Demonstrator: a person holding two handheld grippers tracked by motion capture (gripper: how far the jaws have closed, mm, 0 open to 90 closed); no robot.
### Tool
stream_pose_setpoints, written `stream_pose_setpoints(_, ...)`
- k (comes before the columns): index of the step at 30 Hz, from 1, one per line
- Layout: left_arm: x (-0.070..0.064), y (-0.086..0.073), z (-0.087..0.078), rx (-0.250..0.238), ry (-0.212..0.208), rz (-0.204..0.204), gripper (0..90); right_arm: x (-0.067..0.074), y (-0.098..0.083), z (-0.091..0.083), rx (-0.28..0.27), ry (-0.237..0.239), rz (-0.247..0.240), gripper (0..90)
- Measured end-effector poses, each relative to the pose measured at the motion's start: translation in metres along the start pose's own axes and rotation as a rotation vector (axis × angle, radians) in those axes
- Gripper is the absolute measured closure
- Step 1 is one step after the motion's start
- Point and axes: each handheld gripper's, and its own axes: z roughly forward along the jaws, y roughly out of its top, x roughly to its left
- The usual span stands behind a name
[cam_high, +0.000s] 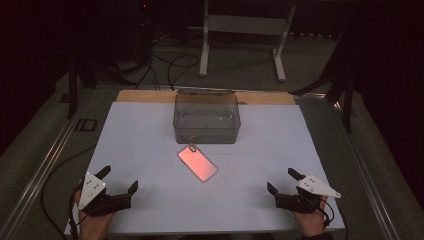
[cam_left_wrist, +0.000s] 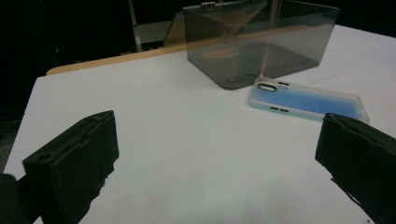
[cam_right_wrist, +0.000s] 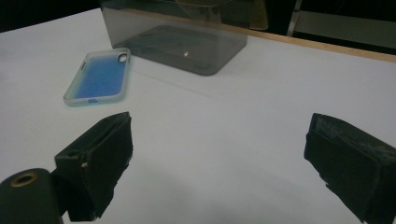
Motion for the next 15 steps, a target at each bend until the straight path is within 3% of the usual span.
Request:
stream_pose_setpoints(5, -0.0010, -0.0011, 0.0012, 0.011, 0.011, 0.015, 0.2, 0.0006, 0.0001, 0.0010, -0.004, 0.007, 0.000, 7.9)
stream_pose_setpoints(15, 0.0003, -0.0019, 0.0022, 0.021, 0.011, 0.001, 0.2, 0.0004, -0.0002, 0.0030, 0.003, 0.007, -0.005, 7.9)
